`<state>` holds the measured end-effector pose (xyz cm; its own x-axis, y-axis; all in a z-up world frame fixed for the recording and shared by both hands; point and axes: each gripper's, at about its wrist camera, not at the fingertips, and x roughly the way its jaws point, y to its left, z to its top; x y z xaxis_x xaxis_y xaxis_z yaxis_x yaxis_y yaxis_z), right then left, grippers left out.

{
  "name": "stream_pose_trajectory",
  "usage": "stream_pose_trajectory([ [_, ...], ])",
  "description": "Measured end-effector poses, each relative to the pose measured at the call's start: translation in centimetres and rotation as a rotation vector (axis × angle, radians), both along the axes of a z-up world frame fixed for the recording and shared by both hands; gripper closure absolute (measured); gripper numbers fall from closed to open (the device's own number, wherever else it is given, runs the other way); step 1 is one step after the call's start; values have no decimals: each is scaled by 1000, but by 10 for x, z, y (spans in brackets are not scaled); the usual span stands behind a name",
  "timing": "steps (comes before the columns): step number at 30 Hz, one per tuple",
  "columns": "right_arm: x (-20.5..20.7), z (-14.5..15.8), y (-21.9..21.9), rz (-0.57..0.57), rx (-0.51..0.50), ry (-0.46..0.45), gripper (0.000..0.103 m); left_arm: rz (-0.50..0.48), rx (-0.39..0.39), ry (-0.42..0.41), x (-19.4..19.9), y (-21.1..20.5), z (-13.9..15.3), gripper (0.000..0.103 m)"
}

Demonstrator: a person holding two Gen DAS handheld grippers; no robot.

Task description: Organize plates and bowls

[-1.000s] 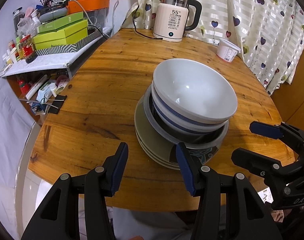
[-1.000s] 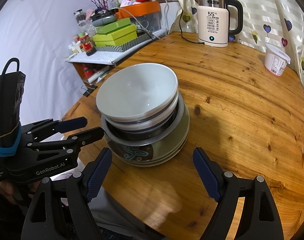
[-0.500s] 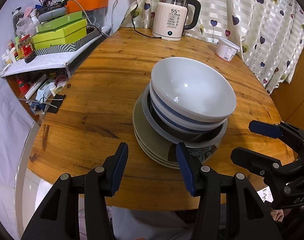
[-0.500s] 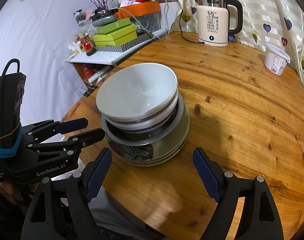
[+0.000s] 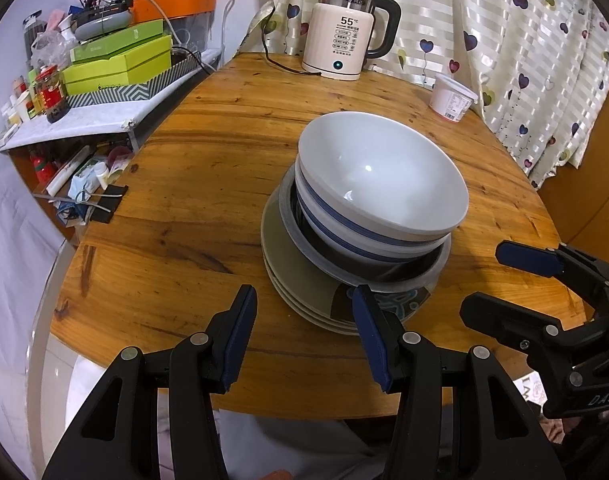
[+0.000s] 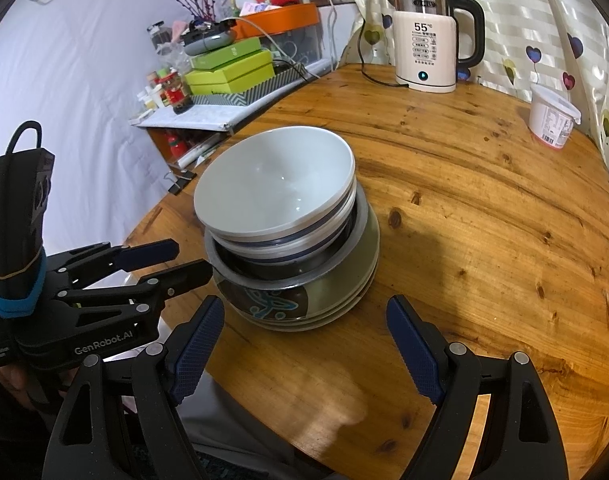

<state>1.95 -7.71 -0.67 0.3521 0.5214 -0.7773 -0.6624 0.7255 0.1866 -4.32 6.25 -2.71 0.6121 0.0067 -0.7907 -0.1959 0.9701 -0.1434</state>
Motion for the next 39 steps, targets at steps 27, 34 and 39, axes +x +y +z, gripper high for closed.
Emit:
stream_pose_trajectory([
  [27,-1,0,-1,-1,4,-1,19,-5,-16,5,-5,-4,2,52],
  [34,-2,1,1,-1,2,1,19,-4,-18,8,-3,-3,3,52],
  [39,-3,1,1,-1,2,2,19,-2,-16,8,-3,-3,2,52],
])
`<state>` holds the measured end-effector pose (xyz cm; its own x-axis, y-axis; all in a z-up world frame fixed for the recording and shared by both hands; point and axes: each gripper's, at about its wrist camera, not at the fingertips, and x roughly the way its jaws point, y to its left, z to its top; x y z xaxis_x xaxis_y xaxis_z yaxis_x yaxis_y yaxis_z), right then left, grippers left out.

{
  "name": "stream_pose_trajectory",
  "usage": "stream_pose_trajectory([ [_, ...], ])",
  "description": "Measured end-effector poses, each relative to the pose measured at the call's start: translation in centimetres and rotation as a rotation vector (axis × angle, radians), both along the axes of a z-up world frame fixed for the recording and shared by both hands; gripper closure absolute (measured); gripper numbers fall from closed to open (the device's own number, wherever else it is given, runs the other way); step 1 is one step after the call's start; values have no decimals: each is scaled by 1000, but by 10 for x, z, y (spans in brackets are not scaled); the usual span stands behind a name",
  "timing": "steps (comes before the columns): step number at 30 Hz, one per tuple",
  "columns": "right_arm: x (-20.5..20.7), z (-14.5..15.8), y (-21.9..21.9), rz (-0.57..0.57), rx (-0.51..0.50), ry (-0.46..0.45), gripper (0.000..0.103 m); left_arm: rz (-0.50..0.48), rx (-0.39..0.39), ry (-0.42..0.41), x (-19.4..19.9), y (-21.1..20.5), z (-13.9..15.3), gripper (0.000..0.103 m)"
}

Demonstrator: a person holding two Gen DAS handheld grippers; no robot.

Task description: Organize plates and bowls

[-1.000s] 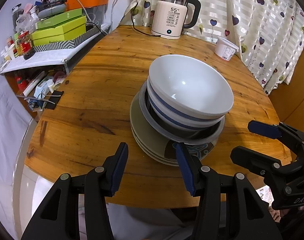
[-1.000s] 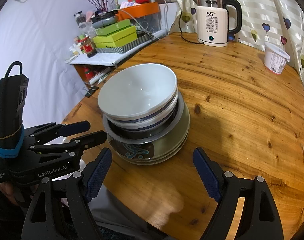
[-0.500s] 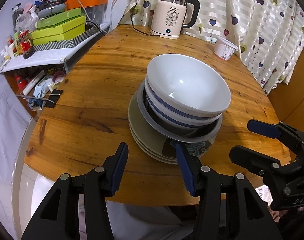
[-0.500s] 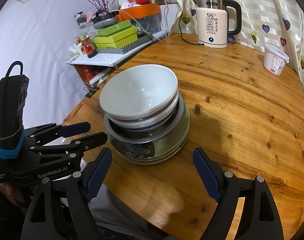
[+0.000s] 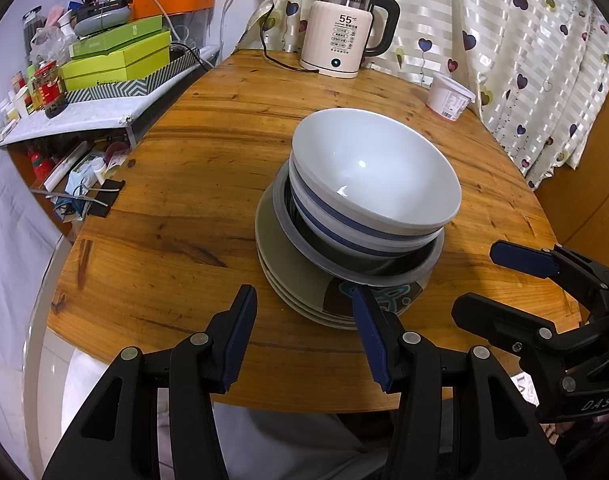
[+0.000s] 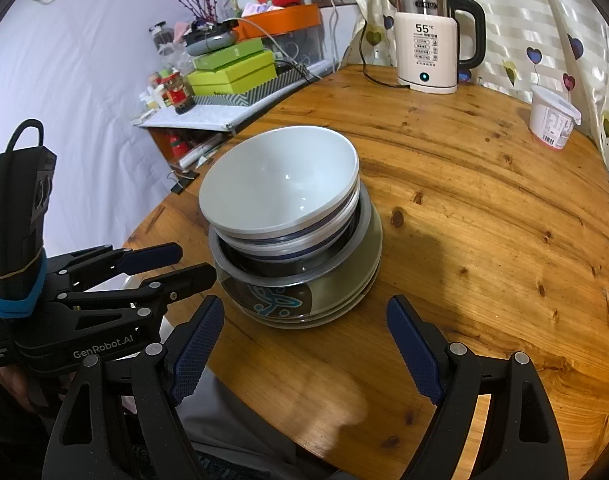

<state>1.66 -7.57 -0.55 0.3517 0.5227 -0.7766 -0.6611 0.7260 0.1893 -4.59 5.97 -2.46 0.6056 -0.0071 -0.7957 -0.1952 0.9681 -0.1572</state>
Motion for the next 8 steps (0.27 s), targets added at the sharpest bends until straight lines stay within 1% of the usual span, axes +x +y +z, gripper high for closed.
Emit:
stream_pose_trajectory([
  [8,0,0,0,0,1,0,19,3,-5,2,1,0,-1,52],
])
